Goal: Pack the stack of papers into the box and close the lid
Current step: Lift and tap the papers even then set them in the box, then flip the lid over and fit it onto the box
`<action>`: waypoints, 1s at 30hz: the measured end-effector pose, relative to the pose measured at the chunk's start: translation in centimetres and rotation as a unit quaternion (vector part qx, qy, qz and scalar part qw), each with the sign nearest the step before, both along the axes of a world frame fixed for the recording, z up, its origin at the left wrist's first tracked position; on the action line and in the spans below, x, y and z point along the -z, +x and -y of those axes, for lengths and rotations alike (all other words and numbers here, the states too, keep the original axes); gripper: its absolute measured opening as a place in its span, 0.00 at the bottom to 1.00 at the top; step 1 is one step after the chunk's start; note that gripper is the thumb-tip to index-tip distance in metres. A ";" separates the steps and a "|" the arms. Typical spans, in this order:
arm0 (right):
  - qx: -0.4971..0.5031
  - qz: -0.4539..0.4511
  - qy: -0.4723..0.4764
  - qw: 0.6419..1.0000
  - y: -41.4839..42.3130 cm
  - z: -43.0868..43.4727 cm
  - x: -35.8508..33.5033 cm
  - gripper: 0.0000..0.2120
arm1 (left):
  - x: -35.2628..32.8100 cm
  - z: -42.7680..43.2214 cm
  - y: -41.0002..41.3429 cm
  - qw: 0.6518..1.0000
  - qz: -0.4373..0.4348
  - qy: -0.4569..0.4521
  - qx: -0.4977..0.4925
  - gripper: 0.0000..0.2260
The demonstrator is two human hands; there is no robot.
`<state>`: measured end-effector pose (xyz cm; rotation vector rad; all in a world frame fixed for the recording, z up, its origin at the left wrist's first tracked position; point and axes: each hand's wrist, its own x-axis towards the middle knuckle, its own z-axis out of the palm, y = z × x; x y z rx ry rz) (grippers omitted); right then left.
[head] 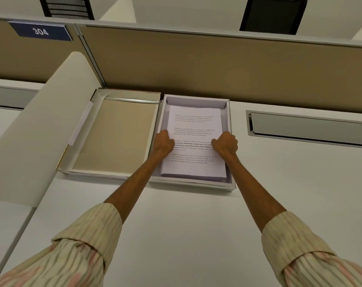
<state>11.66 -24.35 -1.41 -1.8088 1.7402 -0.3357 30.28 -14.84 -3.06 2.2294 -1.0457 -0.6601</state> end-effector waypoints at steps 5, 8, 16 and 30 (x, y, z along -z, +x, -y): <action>-0.008 0.001 0.005 1.000 -0.1 0.5 -0.4 0.15 | 0.0 0.0 0.2 1.000 -0.008 -0.009 -0.019 0.14; -0.014 -0.014 -0.038 0.999 0.0 0.1 -0.6 0.14 | -0.3 -0.5 -0.1 0.999 -0.008 -0.045 -0.024 0.14; -0.057 -0.032 -0.190 0.980 0.6 -3.9 -3.0 0.16 | -1.8 -6.5 0.2 0.983 0.058 -0.162 -0.066 0.06; -0.281 0.083 -0.089 0.952 6.8 -13.7 -0.2 0.25 | 0.3 -17.8 4.4 0.997 0.065 -0.029 0.022 0.22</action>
